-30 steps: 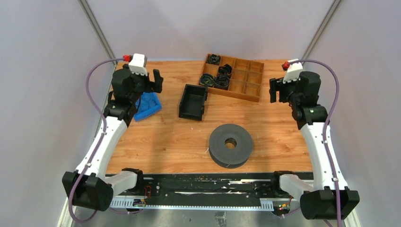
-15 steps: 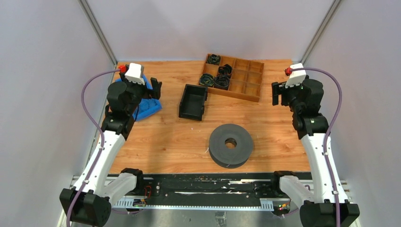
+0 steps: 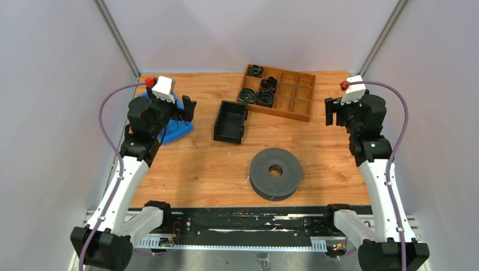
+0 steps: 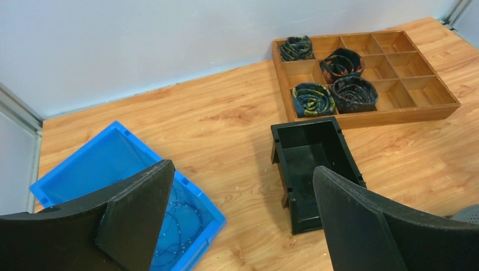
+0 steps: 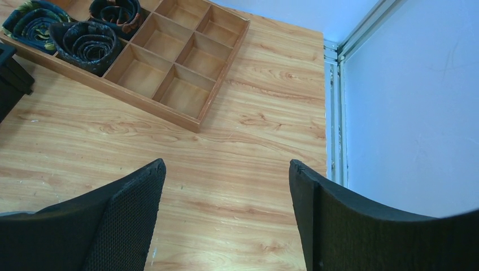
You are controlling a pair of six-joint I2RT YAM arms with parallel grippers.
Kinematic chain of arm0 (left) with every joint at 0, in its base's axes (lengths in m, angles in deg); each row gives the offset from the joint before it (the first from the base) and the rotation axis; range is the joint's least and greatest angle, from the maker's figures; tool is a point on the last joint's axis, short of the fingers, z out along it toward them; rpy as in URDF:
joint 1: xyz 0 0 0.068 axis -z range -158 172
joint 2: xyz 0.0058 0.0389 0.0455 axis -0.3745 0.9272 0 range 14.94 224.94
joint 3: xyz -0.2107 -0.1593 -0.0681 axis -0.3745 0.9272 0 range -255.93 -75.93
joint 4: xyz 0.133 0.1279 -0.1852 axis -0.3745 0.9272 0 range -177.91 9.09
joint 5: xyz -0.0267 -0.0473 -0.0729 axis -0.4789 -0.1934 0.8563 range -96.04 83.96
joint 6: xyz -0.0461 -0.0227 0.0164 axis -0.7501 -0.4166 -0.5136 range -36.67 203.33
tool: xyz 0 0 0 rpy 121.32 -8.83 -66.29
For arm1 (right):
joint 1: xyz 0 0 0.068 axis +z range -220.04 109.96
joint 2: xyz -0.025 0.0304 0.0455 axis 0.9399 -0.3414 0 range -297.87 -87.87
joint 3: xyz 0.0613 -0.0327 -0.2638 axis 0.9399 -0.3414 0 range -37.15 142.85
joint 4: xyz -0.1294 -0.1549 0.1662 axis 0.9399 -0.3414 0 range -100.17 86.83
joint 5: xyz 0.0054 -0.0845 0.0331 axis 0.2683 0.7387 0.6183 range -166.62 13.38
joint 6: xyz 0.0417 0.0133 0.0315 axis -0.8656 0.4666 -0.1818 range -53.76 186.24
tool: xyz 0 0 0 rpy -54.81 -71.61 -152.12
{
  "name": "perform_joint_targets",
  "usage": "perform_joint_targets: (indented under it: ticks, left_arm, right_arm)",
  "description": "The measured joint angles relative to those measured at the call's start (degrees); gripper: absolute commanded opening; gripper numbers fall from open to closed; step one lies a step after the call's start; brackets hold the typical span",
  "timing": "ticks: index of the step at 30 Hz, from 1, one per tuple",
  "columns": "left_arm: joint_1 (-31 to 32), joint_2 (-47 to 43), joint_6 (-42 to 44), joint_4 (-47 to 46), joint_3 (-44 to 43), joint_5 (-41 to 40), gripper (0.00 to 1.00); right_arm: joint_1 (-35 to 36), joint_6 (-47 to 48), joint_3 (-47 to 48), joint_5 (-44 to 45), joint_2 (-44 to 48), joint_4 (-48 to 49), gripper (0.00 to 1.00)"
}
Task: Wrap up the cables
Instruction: Reset both arms
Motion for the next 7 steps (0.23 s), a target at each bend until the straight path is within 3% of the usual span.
perform_joint_targets:
  ticks: [7]
  left_arm:
    - [0.0, 0.0, -0.02, 0.39, -0.2, 0.81, 0.98]
  right_arm:
    - [0.0, 0.35, -0.33, -0.02, -0.02, 0.13, 0.79]
